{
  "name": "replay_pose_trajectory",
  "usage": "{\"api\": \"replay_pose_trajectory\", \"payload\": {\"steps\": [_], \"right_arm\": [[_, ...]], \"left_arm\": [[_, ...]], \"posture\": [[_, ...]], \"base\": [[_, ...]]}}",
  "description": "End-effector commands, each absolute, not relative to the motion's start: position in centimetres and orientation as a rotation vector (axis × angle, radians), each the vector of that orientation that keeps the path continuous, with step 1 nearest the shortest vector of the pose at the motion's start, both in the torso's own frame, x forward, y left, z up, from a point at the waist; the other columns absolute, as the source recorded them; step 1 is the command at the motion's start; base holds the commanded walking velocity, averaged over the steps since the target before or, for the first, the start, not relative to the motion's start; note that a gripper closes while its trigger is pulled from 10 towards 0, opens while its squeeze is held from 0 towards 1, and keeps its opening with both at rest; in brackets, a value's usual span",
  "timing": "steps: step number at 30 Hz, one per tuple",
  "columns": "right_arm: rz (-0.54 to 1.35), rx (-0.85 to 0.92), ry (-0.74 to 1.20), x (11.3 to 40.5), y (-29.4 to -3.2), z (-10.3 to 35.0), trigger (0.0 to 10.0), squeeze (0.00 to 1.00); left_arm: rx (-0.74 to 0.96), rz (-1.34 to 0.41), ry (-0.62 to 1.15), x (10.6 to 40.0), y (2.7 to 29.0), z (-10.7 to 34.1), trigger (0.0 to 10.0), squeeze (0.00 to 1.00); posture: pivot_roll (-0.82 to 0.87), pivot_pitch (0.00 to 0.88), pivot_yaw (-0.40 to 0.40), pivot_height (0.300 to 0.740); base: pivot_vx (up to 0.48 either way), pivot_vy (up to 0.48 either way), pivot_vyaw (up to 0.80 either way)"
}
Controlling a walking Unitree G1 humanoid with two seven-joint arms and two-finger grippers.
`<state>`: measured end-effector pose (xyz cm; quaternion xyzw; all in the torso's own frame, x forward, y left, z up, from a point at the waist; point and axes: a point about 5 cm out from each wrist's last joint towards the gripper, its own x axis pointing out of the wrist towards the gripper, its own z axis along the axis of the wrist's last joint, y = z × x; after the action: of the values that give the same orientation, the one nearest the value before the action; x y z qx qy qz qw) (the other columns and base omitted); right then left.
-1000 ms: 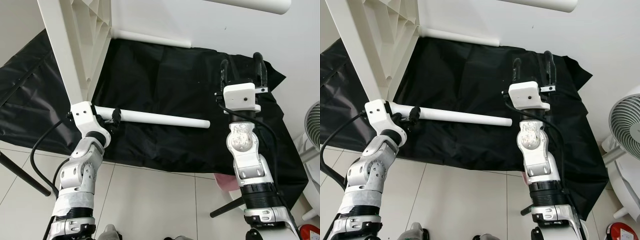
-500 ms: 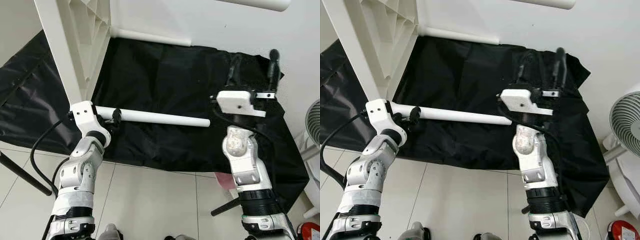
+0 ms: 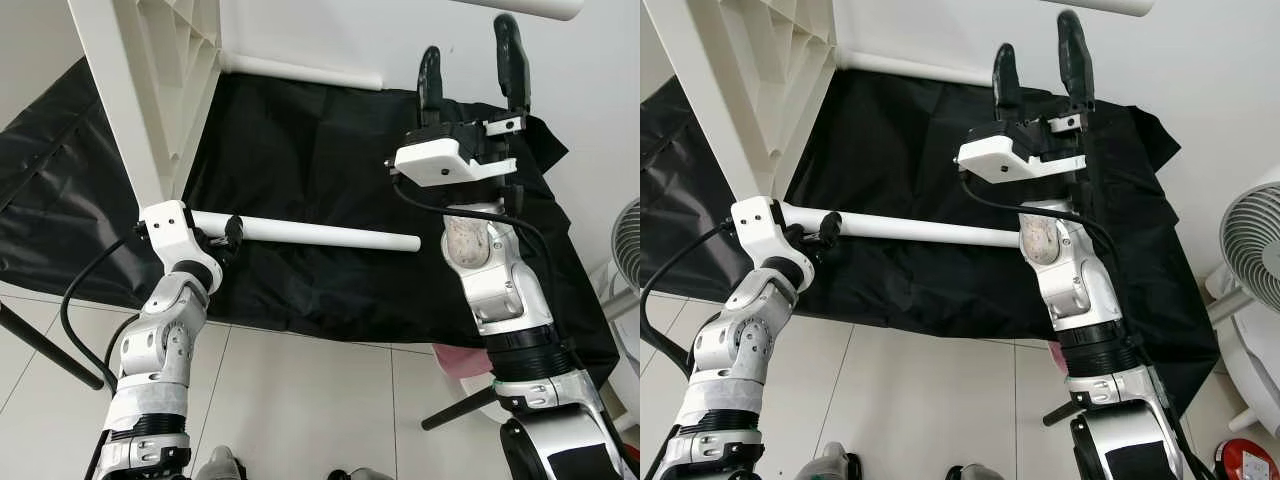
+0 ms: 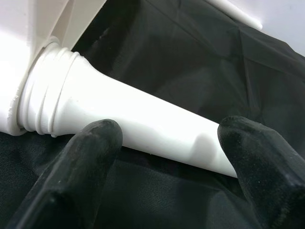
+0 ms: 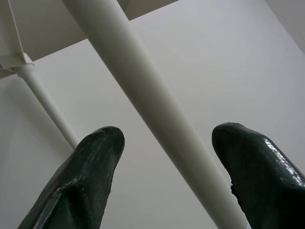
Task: Building children table
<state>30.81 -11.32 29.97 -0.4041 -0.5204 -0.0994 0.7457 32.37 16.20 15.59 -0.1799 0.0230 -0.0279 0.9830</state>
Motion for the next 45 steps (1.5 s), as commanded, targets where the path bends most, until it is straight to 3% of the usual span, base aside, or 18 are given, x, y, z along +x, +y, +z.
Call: {"api": "replay_pose_trajectory", "payload": {"steps": [1,23,45], "right_arm": [[-0.204,-0.905,-1.19,30.7,-11.1,30.8,10.0,0.0],[0.07,-1.053,-1.222,32.3,-7.4,35.7,10.0,0.0],[0.036,-1.116,-1.069,34.3,-4.2,38.3,10.0,0.0]], "left_arm": [[-0.369,-0.069,0.063,32.4,15.7,15.3,10.0,0.0],[-0.363,-0.072,0.059,32.6,15.7,15.7,10.0,0.0],[-0.366,-0.087,0.071,32.7,15.2,15.6,10.0,0.0]], "posture": [[0.04,0.12,-0.06,0.74],[0.04,0.142,-0.046,0.74],[0.02,0.148,-0.029,0.74]], "base": [[0.0,0.0,0.0],[0.0,0.0,0.0],[0.0,0.0,0.0]]}}
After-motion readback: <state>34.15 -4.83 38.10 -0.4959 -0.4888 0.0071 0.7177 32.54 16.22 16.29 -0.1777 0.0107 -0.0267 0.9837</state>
